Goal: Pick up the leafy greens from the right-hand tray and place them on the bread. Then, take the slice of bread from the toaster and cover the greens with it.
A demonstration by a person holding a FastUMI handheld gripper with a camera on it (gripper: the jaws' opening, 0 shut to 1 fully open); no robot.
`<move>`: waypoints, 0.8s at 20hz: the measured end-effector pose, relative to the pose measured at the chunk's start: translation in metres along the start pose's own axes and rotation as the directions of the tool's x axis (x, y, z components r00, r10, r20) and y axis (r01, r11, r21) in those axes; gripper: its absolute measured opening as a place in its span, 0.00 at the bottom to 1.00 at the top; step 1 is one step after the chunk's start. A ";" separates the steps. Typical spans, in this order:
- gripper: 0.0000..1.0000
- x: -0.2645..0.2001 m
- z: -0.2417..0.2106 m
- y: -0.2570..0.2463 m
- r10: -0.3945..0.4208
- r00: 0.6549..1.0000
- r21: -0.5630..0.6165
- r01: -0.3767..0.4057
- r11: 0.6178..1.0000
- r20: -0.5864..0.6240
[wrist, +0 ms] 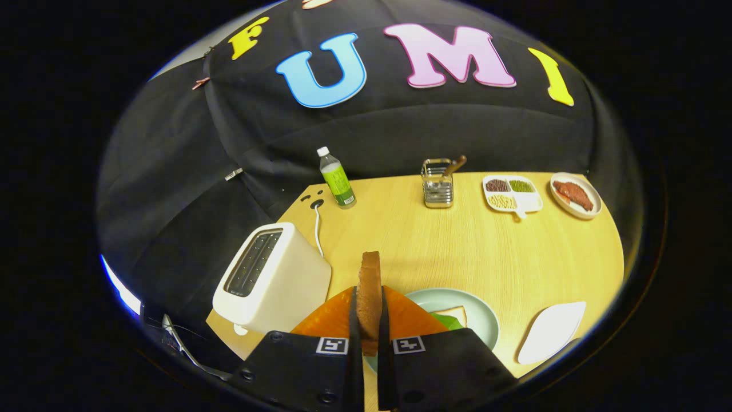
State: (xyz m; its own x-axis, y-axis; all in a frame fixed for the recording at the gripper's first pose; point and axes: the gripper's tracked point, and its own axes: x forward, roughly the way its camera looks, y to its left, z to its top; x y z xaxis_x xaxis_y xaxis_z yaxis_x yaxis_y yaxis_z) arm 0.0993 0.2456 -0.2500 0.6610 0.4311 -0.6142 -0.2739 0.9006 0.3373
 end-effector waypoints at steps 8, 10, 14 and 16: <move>0.13 0.012 -0.031 -0.034 -0.009 0.997 0.060 0.014 0.998 -0.076; 0.13 0.013 -0.037 -0.047 -0.021 0.996 0.068 0.027 0.997 -0.090; 0.16 0.014 -0.042 -0.071 -0.066 0.992 0.091 0.075 0.993 -0.107; 0.23 0.014 -0.043 -0.087 -0.118 0.987 0.069 0.125 0.990 -0.109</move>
State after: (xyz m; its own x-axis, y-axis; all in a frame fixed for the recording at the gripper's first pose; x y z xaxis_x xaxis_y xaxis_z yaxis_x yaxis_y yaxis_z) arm 0.1025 0.1758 -0.3186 0.6085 0.3256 -0.7237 -0.1403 0.9417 0.3058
